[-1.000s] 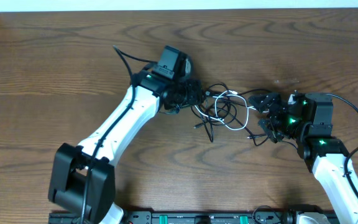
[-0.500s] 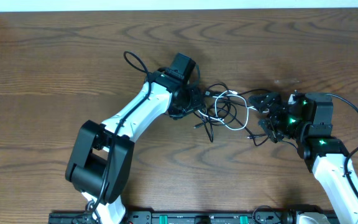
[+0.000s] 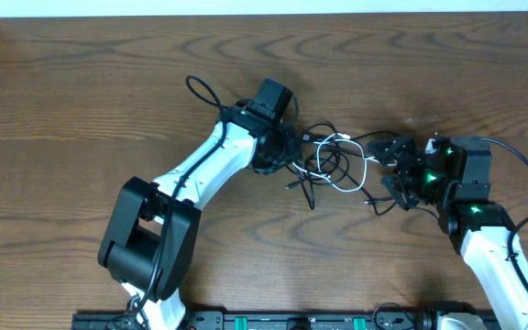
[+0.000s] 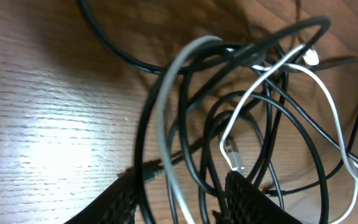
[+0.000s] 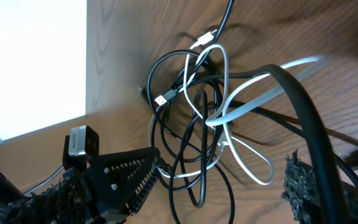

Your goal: Untangle cables

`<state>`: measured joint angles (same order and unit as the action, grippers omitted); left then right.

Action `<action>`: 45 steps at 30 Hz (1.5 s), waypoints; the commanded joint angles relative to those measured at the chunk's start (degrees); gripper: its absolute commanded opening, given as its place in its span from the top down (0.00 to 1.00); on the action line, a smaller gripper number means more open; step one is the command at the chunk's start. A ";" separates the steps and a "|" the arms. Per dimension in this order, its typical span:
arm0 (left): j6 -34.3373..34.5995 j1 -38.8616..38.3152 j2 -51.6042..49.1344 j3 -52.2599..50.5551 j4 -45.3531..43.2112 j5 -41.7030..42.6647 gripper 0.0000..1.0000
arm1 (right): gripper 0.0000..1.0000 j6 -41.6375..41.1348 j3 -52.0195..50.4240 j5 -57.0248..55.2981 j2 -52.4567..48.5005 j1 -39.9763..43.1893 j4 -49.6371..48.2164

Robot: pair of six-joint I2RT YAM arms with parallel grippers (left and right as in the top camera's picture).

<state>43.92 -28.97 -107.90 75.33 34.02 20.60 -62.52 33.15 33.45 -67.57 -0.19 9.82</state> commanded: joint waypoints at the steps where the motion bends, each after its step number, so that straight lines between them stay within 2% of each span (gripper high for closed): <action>1: 0.35 -1.55 -0.13 1.40 -0.50 -2.86 0.55 | 0.01 -0.22 -0.35 -0.31 -0.26 0.46 0.02; 3: 0.35 -2.10 -0.13 1.40 -0.50 -3.87 0.55 | 0.01 -0.22 -0.35 -0.31 -0.26 0.48 0.02; 6: 0.33 -2.60 -0.13 1.40 -0.96 -4.02 0.62 | 0.01 -0.22 -0.35 -0.33 -0.26 0.48 0.02; 11: 0.35 -2.56 -0.13 1.40 -1.86 -4.02 0.92 | 0.01 -0.22 -0.35 -0.31 -0.26 0.48 0.02; 15: 0.33 -1.64 0.13 1.42 -4.59 -2.60 0.92 | 0.01 -0.20 -0.35 -0.33 -0.26 0.48 0.02; 22: 0.33 3.82 5.46 1.42 -15.41 9.79 0.92 | 0.01 0.33 -0.35 -0.55 -0.26 0.48 0.04; 24: 0.39 6.86 8.66 1.42 -21.29 15.78 0.92 | 0.01 0.48 -0.35 -0.57 -0.26 0.48 0.04; 27: 3.02 10.05 12.31 1.42 -25.31 19.19 0.92 | 0.01 0.48 -0.35 -0.76 -0.26 0.48 0.04; 31: 6.43 13.92 16.83 1.42 -26.47 19.54 0.92 | 0.01 0.92 -0.35 -0.96 -0.26 0.48 0.04; 39: 6.73 16.68 21.99 1.42 -26.40 23.26 0.92 | 0.01 0.92 -0.35 0.33 -0.26 0.48 -0.76; 45: 5.95 16.68 21.94 1.40 -25.79 27.26 0.92 | 0.01 4.24 -0.35 7.91 -0.26 0.46 -9.38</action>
<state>49.95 -12.21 -86.56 75.35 8.71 44.03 -61.30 33.06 36.32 -67.61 -0.19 2.46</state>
